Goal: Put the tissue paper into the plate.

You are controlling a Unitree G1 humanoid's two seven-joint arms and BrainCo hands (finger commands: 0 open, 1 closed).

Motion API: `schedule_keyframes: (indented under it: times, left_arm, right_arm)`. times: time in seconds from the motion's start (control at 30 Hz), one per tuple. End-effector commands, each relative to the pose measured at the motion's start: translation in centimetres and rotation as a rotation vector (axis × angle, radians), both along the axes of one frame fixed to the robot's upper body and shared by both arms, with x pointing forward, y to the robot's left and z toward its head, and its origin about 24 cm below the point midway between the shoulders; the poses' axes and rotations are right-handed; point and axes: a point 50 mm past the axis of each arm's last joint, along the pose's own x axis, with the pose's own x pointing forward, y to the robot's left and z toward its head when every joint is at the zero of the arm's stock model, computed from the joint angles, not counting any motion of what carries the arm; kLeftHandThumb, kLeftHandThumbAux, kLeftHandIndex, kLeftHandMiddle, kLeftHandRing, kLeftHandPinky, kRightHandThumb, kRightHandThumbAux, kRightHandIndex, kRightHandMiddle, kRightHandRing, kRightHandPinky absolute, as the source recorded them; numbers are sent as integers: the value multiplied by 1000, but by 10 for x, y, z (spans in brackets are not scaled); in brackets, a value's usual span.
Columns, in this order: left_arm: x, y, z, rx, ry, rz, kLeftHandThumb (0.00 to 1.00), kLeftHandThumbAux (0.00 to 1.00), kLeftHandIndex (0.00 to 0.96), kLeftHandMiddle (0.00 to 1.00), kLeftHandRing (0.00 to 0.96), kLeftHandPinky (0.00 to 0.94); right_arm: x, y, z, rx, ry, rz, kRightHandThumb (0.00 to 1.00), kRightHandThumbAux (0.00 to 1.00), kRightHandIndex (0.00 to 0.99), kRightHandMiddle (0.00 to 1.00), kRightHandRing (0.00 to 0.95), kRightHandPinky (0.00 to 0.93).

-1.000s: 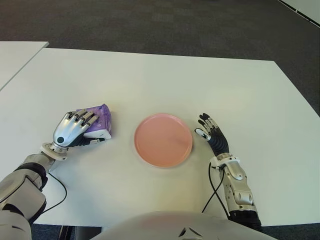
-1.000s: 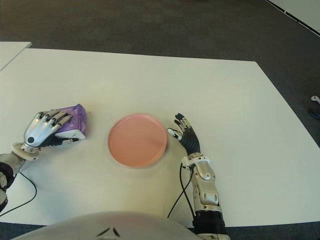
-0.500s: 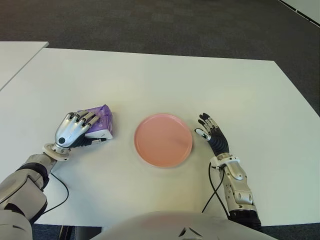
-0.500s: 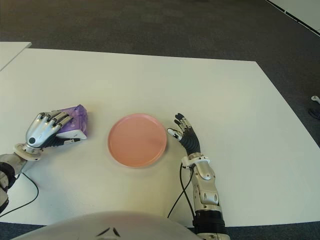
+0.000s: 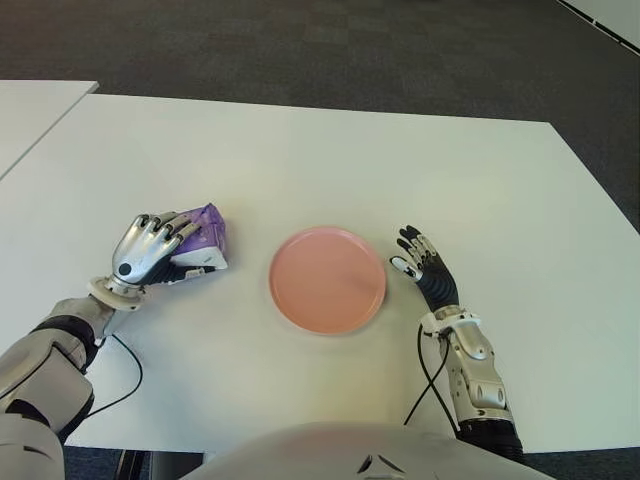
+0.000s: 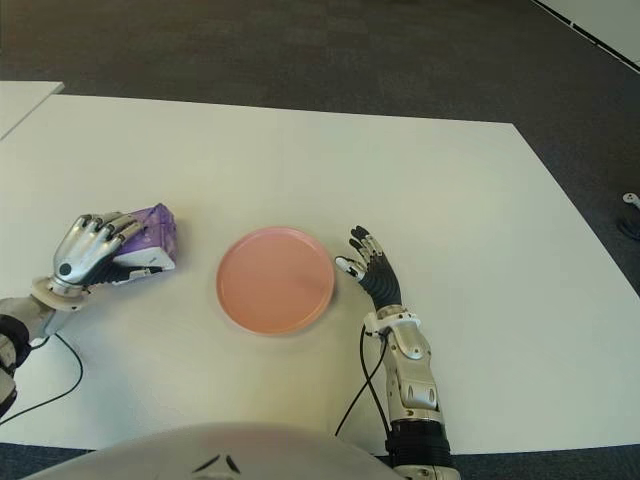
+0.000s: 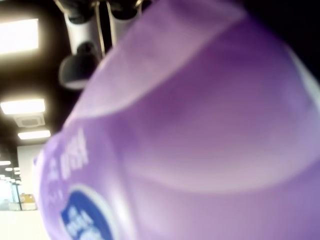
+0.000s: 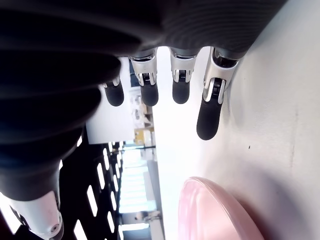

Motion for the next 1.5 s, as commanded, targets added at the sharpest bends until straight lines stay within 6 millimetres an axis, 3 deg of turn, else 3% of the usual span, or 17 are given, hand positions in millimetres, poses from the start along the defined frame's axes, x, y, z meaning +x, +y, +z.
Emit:
schedule_keyframes:
  times: [0.03, 0.37, 0.63, 0.77, 0.9, 1.1, 1.5]
  left_arm:
    - [20, -10, 43, -125, -124, -47, 733, 699, 443, 853, 848, 844]
    - [25, -30, 120, -297, -296, -199, 737, 698, 443, 869, 862, 867]
    - [16, -56, 152, -419, -358, -286, 738, 697, 443, 883, 879, 881]
    - [11, -64, 156, -440, -361, -298, 737, 697, 443, 884, 881, 880]
    - [3, -98, 155, -482, -368, -353, 736, 697, 443, 881, 878, 876]
    - [-3, -126, 142, -476, -232, -474, 736, 697, 444, 880, 877, 875]
    - [13, -144, 110, -290, 27, -645, 742, 697, 443, 854, 852, 839]
  right_arm:
    - [-12, -2, -25, 6, 144, -14, 0, 699, 0, 28, 7, 6]
    - [-9, 1, -25, 16, 136, -9, 3, 702, 0, 28, 8, 17]
    - [-8, 2, -25, 17, 129, -16, 0, 708, 0, 34, 15, 27]
    - [-7, 2, -25, 19, 130, -19, 0, 712, 0, 35, 18, 32]
    - [-6, 3, -27, 18, 130, -25, 0, 713, 0, 35, 18, 28]
    - [-4, 3, -27, 17, 127, -27, 7, 713, 0, 38, 19, 29]
    - [-4, 6, -26, 31, 114, -33, 16, 711, 0, 43, 24, 33]
